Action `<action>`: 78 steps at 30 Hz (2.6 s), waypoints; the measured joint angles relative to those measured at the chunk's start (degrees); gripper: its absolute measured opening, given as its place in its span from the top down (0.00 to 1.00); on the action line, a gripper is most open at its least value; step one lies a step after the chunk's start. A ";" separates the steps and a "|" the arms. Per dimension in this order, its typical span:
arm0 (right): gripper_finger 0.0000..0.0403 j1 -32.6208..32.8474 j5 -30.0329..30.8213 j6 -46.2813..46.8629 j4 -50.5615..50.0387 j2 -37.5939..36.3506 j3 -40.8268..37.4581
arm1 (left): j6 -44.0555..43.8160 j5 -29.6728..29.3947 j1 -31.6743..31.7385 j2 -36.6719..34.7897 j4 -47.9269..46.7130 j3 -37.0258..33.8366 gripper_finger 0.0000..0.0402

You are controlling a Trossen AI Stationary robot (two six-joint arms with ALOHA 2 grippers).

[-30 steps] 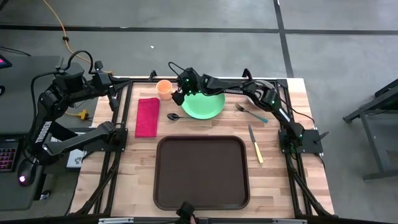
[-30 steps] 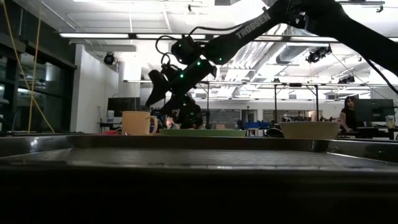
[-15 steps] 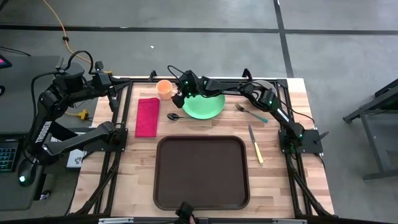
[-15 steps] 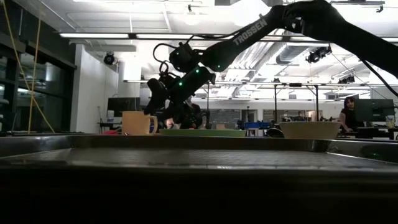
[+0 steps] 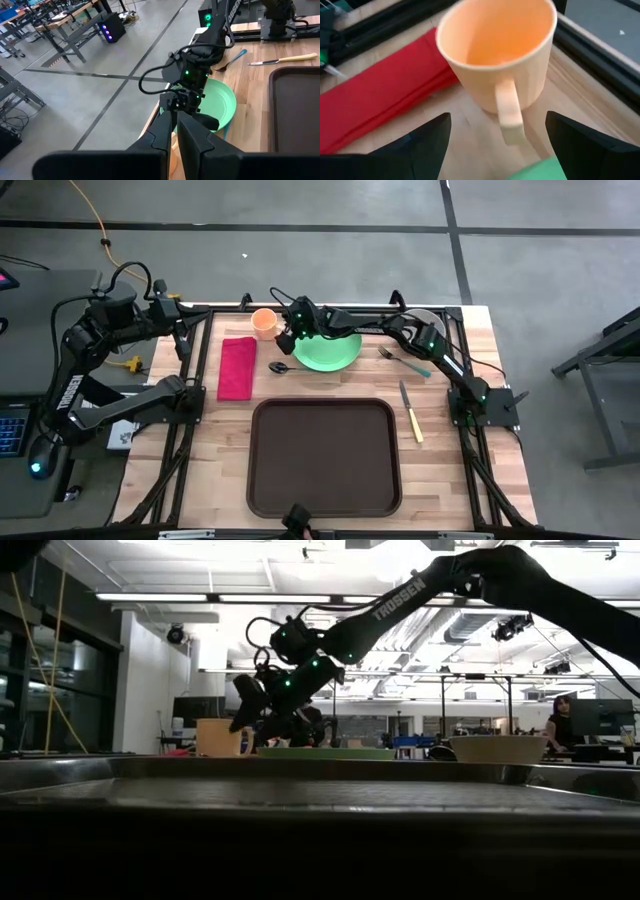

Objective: Set up tray
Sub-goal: Put the orange mug on the brown serving tray

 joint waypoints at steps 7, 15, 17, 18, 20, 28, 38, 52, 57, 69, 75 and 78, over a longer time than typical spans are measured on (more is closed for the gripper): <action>0.31 0.00 1.37 0.01 1.71 -0.07 0.02 | 0.00 0.00 0.00 0.00 0.01 0.00 0.84; 0.46 0.11 1.29 -0.55 2.19 -0.09 0.02 | 0.23 -0.02 0.00 0.00 0.01 0.00 0.84; 0.49 0.13 1.18 -0.97 2.29 -0.09 0.02 | 0.34 -0.02 0.00 0.00 0.00 0.00 0.84; 0.50 0.13 1.18 -1.05 2.22 -0.09 0.02 | 0.35 -0.02 -0.01 0.00 0.00 0.00 0.84; 0.53 0.13 1.18 -1.09 2.18 -0.09 0.02 | 0.39 -0.04 0.00 0.00 0.01 0.00 0.84; 0.60 0.13 1.24 -1.97 2.20 -0.09 0.02 | 0.42 -0.04 0.00 0.00 0.01 0.00 0.84; 0.67 0.13 1.46 -2.58 2.16 -0.09 0.02 | 0.41 -0.07 -0.01 0.00 0.00 0.00 0.84; 0.73 0.13 1.77 -2.40 2.17 -0.09 0.02 | 0.42 -0.11 0.00 0.00 0.01 0.00 0.84; 0.83 0.45 0.46 -1.62 1.56 -0.11 0.02 | 0.42 -0.11 0.00 0.00 0.01 0.00 0.84; 0.91 2.99 1.29 2.34 -2.23 1.66 0.09 | 0.42 -0.09 -0.02 -0.02 0.01 0.00 0.84; 0.93 2.83 -0.72 5.22 -2.51 1.47 0.09 | 0.42 -0.09 -0.02 -0.02 0.01 0.00 0.84; 0.93 3.35 1.48 5.64 -2.85 0.46 -0.06 | 0.42 -0.02 -0.02 -0.02 0.01 0.00 0.84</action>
